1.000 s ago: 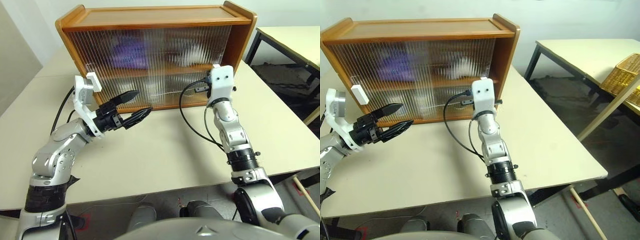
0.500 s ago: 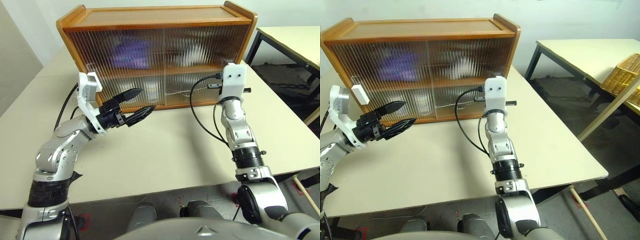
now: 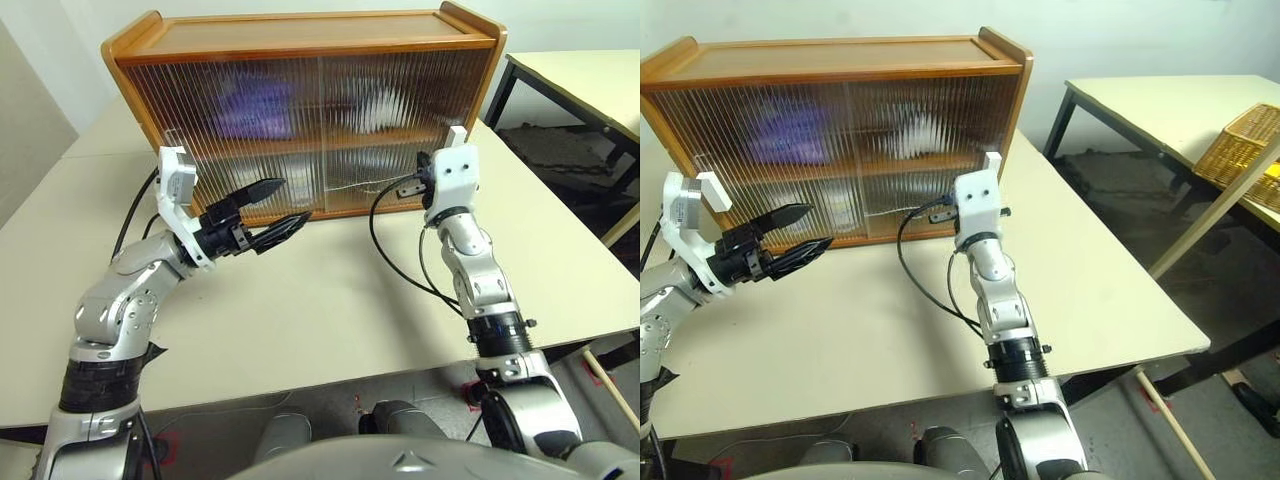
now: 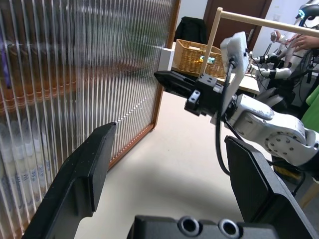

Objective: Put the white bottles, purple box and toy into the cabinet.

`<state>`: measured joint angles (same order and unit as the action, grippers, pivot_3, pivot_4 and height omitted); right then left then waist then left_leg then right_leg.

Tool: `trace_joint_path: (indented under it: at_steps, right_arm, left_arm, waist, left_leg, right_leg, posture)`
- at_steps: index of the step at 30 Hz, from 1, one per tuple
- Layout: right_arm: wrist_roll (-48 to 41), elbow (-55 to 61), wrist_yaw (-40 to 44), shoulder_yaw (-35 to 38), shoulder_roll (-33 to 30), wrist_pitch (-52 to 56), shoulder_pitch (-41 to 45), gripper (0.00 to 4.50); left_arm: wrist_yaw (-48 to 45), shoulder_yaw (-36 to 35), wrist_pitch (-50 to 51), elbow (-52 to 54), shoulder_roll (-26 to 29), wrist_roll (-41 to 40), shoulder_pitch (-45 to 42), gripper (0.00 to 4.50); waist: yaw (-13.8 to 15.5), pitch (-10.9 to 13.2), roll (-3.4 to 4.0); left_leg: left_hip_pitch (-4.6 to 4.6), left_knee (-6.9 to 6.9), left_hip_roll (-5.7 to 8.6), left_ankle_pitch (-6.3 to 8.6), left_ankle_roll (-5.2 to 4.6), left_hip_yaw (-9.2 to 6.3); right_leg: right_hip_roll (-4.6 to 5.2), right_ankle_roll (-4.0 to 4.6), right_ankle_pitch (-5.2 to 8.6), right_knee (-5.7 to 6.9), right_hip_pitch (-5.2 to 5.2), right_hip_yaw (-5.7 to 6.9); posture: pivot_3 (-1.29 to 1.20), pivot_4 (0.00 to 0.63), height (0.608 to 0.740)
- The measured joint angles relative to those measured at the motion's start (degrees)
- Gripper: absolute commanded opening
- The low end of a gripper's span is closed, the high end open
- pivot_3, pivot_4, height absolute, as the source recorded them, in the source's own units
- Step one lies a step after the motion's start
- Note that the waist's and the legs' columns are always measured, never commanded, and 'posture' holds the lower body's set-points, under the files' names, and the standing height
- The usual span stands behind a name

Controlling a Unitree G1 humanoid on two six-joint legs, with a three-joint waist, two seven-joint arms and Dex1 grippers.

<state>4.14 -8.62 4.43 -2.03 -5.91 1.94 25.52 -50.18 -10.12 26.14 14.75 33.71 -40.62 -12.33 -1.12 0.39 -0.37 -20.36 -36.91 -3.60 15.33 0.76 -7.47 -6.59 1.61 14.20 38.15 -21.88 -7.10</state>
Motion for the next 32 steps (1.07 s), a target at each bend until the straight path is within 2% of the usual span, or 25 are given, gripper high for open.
trace_joint_path:
  at_steps: [6, 10, 16, 21, 26, 32]
  right_arm:
    - [-1.28, 3.22, 3.29, 1.74, -4.24, 0.36, -5.91, 2.76]
    - [-4.68, 5.28, 6.84, 3.99, -6.29, 0.13, -10.74, 4.38]
    - [-11.03, 4.19, 12.57, 8.47, -9.03, -4.15, -13.48, 4.45]
    - [-13.46, -2.95, 15.15, 11.98, -10.96, -7.95, -12.34, 4.45]
    - [-12.52, -12.4, 15.75, 12.35, -13.16, -12.81, -8.43, 4.45]
    - [-12.7, -15.98, 16.93, 12.07, -12.16, -15.89, -8.25, 4.45]
  left_arm:
    - [-0.21, -0.06, -0.07, 0.0, -0.15, 0.1, 0.68, 4.5]
    - [-0.07, -0.17, -0.13, 0.02, -0.17, 0.1, 1.49, 4.5]
    - [0.57, -0.9, -0.41, 0.91, -0.24, 0.15, 4.7, 4.5]
    - [1.61, -4.99, -2.92, 1.05, -0.5, 0.45, 10.54, 4.5]
    - [4.82, -10.87, -10.38, -2.35, -3.73, 3.3, 17.41, 4.5]
    - [10.74, -16.35, -20.52, -9.33, -7.53, 8.67, 19.13, 4.5]
  waist:
    - [0.08, 0.0, 0.0]
    - [0.0, 0.0, 0.0]
    - [-0.03, 0.01, 0.0]
    - [-0.13, 0.01, 0.0]
    - [-0.15, 0.02, 0.05]
    - [0.47, 0.02, 0.09]
  left_leg:
    - [0.28, -0.09, 0.08, -0.01, -0.01, -0.04]
    - [0.51, -0.08, 0.11, -0.01, -0.01, -0.04]
    - [0.56, -0.09, 0.17, -0.01, 0.0, -0.03]
    - [0.59, -0.06, 0.17, -0.01, -0.01, -0.06]
    - [0.61, 0.01, 0.14, -0.01, -0.01, -0.11]
    - [0.61, 0.06, 0.11, -0.01, -0.02, -0.12]
  right_leg:
    - [-0.02, -0.07, 0.03, -0.06, 0.43, -0.04]
    - [-0.04, 0.0, 0.11, -0.11, 0.69, -0.03]
    - [-0.05, 0.3, 0.32, -0.15, 0.78, -0.07]
    - [-0.05, 0.3, 0.37, -0.2, 0.82, -0.1]
    - [-0.05, 0.33, 0.4, -0.2, 0.82, -0.1]
    - [-0.06, 0.4, 0.44, -0.2, 0.82, -0.08]
  posture:
    - [-0.03, 0.0, 0.74]
    - [-0.02, 0.0, 0.74]
    - [-0.02, 0.0, 0.74]
    - [0.0, 0.0, 0.74]
    - [0.02, 0.0, 0.74]
    - [0.0, 0.0, 0.74]
